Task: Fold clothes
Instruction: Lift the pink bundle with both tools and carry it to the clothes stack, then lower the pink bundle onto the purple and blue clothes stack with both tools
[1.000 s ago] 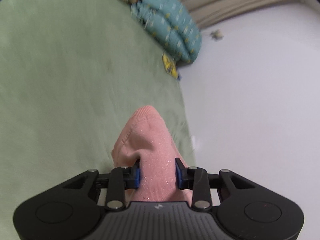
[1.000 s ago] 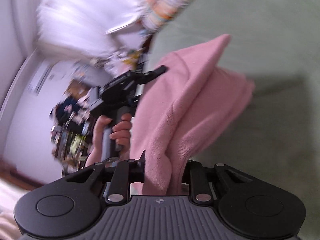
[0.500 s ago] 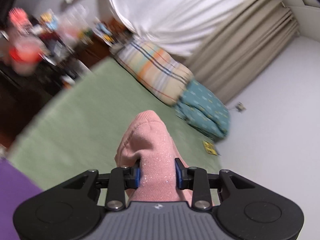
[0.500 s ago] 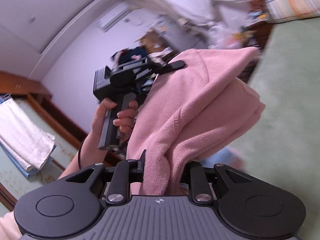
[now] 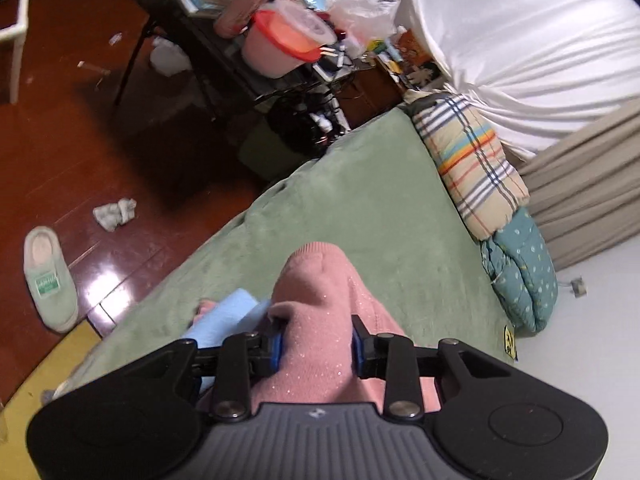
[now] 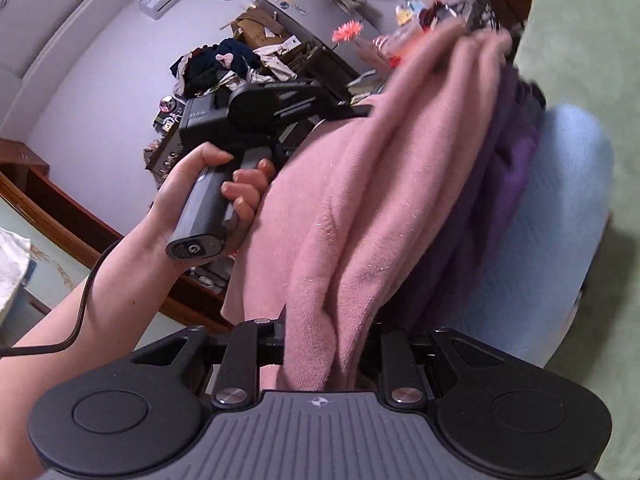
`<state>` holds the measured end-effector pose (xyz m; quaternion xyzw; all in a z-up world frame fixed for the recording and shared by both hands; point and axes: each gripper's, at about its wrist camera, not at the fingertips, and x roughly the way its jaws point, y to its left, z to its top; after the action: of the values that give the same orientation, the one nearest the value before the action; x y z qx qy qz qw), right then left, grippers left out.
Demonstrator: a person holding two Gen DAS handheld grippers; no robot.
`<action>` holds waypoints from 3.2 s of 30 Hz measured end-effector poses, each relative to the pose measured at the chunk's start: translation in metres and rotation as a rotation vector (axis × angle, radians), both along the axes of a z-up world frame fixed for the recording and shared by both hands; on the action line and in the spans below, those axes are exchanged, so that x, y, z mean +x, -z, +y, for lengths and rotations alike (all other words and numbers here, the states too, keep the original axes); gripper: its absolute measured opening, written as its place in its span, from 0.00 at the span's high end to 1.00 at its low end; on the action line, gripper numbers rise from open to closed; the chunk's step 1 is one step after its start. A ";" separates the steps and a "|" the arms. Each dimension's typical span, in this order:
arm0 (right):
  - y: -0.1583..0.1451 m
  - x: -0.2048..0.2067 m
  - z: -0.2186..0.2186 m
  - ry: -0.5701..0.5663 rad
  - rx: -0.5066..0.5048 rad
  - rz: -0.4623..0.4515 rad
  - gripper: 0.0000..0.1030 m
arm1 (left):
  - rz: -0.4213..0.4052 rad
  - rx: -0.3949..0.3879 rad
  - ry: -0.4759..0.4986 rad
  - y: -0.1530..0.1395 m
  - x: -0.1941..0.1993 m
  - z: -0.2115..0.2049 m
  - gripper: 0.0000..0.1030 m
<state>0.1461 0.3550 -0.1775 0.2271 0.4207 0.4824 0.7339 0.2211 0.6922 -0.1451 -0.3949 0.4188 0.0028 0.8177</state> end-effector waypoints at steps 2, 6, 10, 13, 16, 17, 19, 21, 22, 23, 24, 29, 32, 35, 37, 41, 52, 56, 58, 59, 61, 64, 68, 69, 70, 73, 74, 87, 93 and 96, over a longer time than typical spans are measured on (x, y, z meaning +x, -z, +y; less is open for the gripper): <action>-0.018 -0.003 -0.003 0.023 0.001 -0.055 0.81 | 0.000 0.031 0.044 -0.013 0.013 -0.018 0.72; -0.019 0.002 0.004 0.039 0.006 0.050 0.74 | 0.133 0.153 0.041 -0.012 0.026 -0.035 0.57; 0.018 -0.002 0.005 0.030 0.054 0.310 0.68 | 0.142 0.137 -0.060 -0.016 -0.004 -0.012 0.47; 0.023 -0.004 -0.007 0.025 0.137 0.404 0.55 | 0.095 0.130 -0.135 -0.036 -0.036 0.006 0.46; 0.019 -0.005 -0.014 0.006 0.180 0.418 0.43 | 0.042 0.248 -0.197 -0.073 -0.085 0.016 0.39; 0.020 -0.008 -0.019 0.001 0.193 0.426 0.43 | 0.026 0.273 -0.203 -0.081 -0.100 0.016 0.38; 0.026 -0.006 -0.026 -0.014 0.235 0.468 0.43 | -0.007 0.271 -0.214 -0.089 -0.129 0.012 0.36; 0.035 -0.003 -0.027 -0.032 0.268 0.523 0.44 | -0.063 0.222 -0.233 -0.090 -0.164 0.005 0.36; 0.039 -0.002 -0.024 -0.042 0.274 0.540 0.45 | -0.092 0.170 -0.252 -0.082 -0.183 0.000 0.36; 0.041 -0.001 -0.022 -0.067 0.269 0.544 0.46 | -0.125 0.109 -0.275 -0.073 -0.204 -0.005 0.36; 0.043 0.000 -0.020 -0.090 0.263 0.547 0.47 | -0.139 0.061 -0.299 -0.061 -0.220 -0.010 0.36; 0.029 -0.005 -0.014 -0.092 0.183 0.524 0.81 | -0.129 -0.070 -0.393 0.004 -0.273 -0.030 0.36; 0.013 -0.008 -0.022 -0.037 0.192 0.519 0.83 | -0.158 -0.105 -0.432 0.026 -0.293 -0.041 0.36; -0.006 -0.012 -0.025 -0.008 0.178 0.494 0.78 | -0.241 -0.176 -0.458 0.043 -0.304 -0.043 0.36; -0.004 -0.010 -0.026 0.005 0.184 0.555 0.74 | -0.264 -0.224 -0.470 0.050 -0.307 -0.043 0.36; 0.020 -0.015 -0.034 0.026 0.322 0.711 0.70 | -0.288 -0.275 -0.494 0.063 -0.311 -0.045 0.36; 0.034 -0.019 -0.038 0.017 0.387 0.667 0.75 | -0.308 -0.316 -0.588 0.077 -0.322 -0.038 0.36; 0.021 -0.017 -0.035 0.032 0.368 0.617 0.83 | -0.328 -0.378 -0.630 0.089 -0.312 -0.032 0.35; 0.022 -0.014 -0.035 0.036 0.390 0.648 0.83 | -0.356 -0.427 -0.651 0.095 -0.306 -0.032 0.35; 0.023 -0.013 -0.036 0.032 0.396 0.653 0.83 | -0.363 -0.440 -0.657 0.098 -0.304 -0.032 0.35; 0.025 -0.012 -0.038 0.024 0.406 0.663 0.83 | -0.368 -0.457 -0.677 0.102 -0.297 -0.035 0.37; 0.026 -0.011 -0.038 0.023 0.419 0.676 0.83 | -0.404 -0.480 -0.681 0.106 -0.287 -0.041 0.92; 0.029 -0.022 -0.052 0.040 0.424 0.667 0.84 | -0.444 -0.463 -0.738 0.098 -0.291 -0.050 0.93; 0.027 -0.025 -0.055 0.041 0.422 0.639 0.84 | -0.444 -0.445 -0.747 0.095 -0.292 -0.051 0.93; 0.025 -0.028 -0.057 0.043 0.420 0.611 0.85 | -0.439 -0.453 -0.754 0.095 -0.292 -0.050 0.93; 0.034 -0.034 -0.055 0.059 0.359 0.574 0.86 | -0.403 -0.511 -0.788 0.107 -0.291 -0.044 0.93; 0.042 -0.035 -0.052 0.068 0.342 0.594 0.86 | -0.391 -0.520 -0.794 0.111 -0.290 -0.043 0.93; 0.042 -0.049 -0.073 0.034 0.328 0.490 0.84 | -0.376 -0.404 -0.844 0.091 -0.303 -0.026 0.89; 0.010 0.013 -0.121 0.150 0.327 0.317 0.73 | -0.388 -0.208 -0.761 0.052 -0.327 -0.044 0.58; 0.005 0.074 -0.118 0.207 0.328 0.357 0.61 | -0.375 -0.259 -0.634 0.050 -0.325 -0.077 0.52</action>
<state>0.2205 0.2374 -0.1827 0.4663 0.4344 0.4187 0.6470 -0.1040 0.6149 -0.1955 -0.5984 0.1161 0.1301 0.7820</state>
